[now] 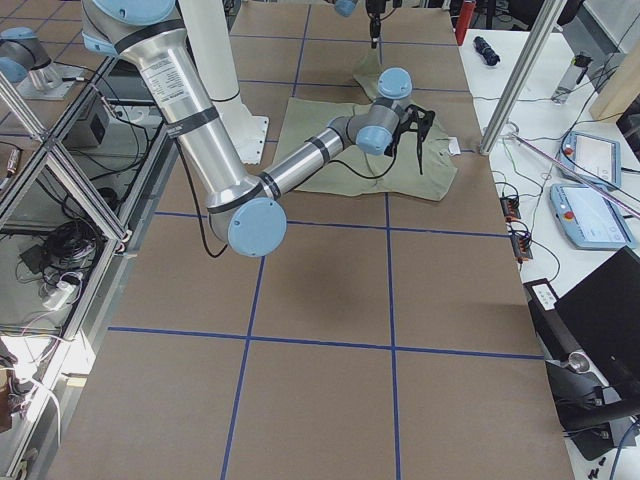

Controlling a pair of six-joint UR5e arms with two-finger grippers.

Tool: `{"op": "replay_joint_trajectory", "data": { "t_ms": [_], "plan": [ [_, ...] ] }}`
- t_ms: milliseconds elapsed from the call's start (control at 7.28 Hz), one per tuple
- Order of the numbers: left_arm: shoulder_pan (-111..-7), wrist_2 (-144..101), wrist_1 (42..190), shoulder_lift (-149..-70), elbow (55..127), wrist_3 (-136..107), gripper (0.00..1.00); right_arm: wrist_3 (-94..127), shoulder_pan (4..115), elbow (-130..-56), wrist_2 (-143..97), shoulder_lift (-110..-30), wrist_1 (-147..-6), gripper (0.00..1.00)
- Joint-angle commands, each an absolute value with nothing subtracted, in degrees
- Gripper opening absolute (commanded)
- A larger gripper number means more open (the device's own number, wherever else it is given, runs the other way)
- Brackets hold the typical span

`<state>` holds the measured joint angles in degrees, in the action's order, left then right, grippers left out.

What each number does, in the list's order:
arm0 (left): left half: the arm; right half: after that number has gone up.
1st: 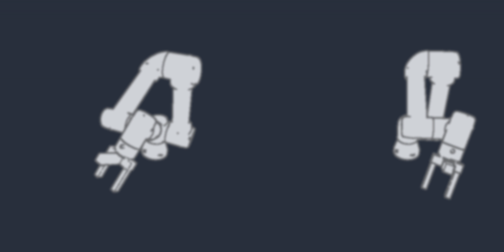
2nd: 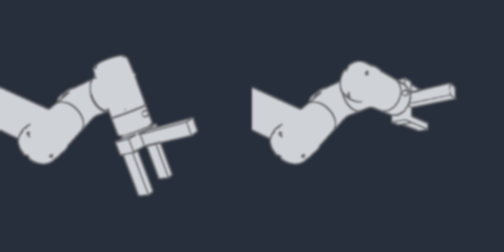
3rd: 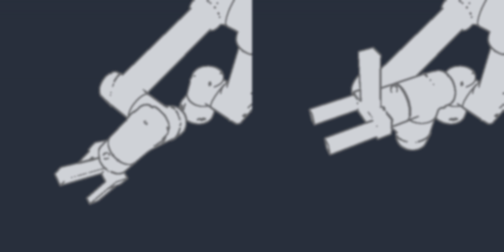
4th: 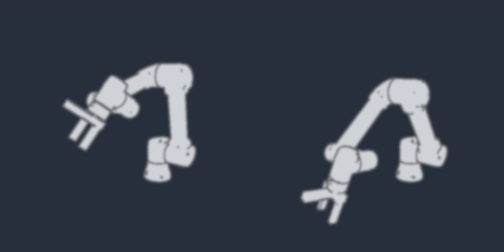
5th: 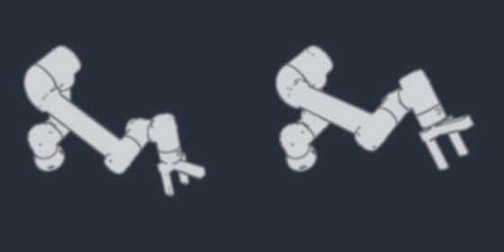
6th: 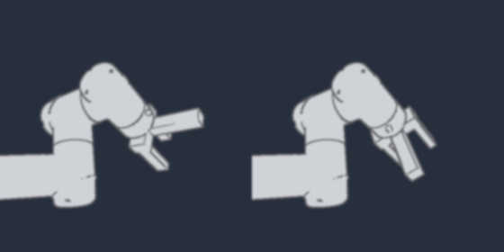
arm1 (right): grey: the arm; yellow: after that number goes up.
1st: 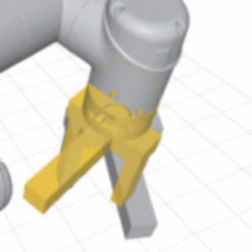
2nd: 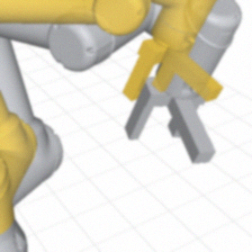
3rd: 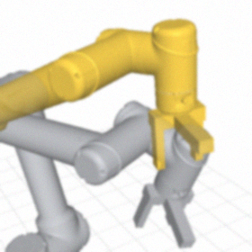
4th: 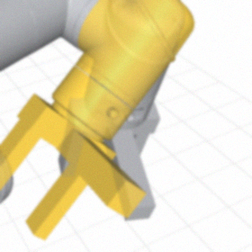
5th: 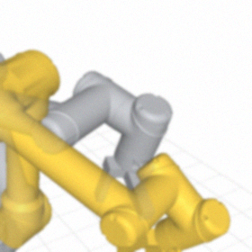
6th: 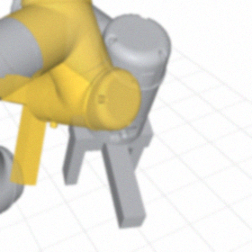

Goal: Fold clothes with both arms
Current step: 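Grasp the other sleeve with the left gripper and fold it across the body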

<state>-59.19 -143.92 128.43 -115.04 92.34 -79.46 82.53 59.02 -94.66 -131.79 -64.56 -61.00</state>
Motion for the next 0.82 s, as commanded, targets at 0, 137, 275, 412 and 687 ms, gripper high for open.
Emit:
{"op": "replay_joint_trajectory", "data": {
  "t_ms": [0,137,275,412,687],
  "plan": [
    [-52.2,-134.9,129.2,-136.3,83.2,-98.3,0.00,71.2,63.7,-94.4,-133.7,-69.7,-61.1,1.00],
    [-46.5,-124.5,132.3,-142.7,77.8,-101.1,0.00,69.5,64.9,-94.2,-133.3,-70.7,-61.1,1.00],
    [-39.8,-112.4,137.1,-148.1,70.8,-104.5,0.00,69.4,66.2,-94.2,-133.7,-70.8,-61.2,1.00],
    [-33.5,-101.4,142.3,-155.9,59.3,-105.4,0.00,69.4,66.8,-94.2,-133.8,-71.0,-61.2,1.00],
    [-29.8,-96.2,147.1,-157.4,52.5,-105.2,0.98,69.5,66.7,-94.1,-133.2,-71.1,-61.1,1.00]
  ]
}}
